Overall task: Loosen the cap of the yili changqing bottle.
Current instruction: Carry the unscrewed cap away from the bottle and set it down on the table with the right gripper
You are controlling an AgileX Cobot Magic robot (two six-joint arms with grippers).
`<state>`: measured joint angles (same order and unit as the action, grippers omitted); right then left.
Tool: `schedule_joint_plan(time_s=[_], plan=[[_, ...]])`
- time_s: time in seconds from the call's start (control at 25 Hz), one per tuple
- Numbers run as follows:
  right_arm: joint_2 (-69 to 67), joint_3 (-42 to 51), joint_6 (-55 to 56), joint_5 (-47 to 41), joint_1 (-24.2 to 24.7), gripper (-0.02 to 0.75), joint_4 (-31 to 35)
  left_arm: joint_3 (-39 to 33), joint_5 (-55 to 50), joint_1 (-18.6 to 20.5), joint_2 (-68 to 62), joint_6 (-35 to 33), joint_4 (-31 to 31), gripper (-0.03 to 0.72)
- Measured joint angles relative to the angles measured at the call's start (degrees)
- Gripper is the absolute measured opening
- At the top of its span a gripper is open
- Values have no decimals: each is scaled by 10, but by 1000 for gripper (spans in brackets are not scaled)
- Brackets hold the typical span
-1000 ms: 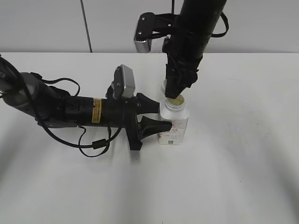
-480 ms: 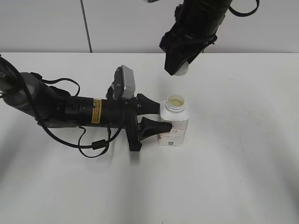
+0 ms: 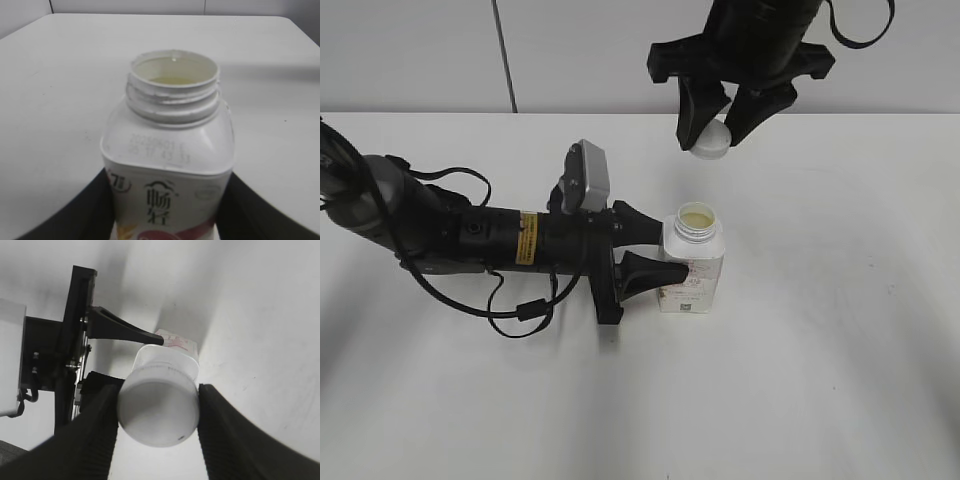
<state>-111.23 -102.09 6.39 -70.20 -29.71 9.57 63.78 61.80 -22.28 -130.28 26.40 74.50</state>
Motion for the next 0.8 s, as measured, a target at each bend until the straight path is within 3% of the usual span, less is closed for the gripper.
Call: schedule_joint_plan(time_s=[0.24,0.64,0.8], plan=[[4,17,2,1,34,384,-15,0,0,0,0,0,0,367],[46,190,-9,2,122,384,-40,0,1,0,0,0,1,367],[47,258,-10,51,144,384,-43,0,1,0,0,0,1,367]])
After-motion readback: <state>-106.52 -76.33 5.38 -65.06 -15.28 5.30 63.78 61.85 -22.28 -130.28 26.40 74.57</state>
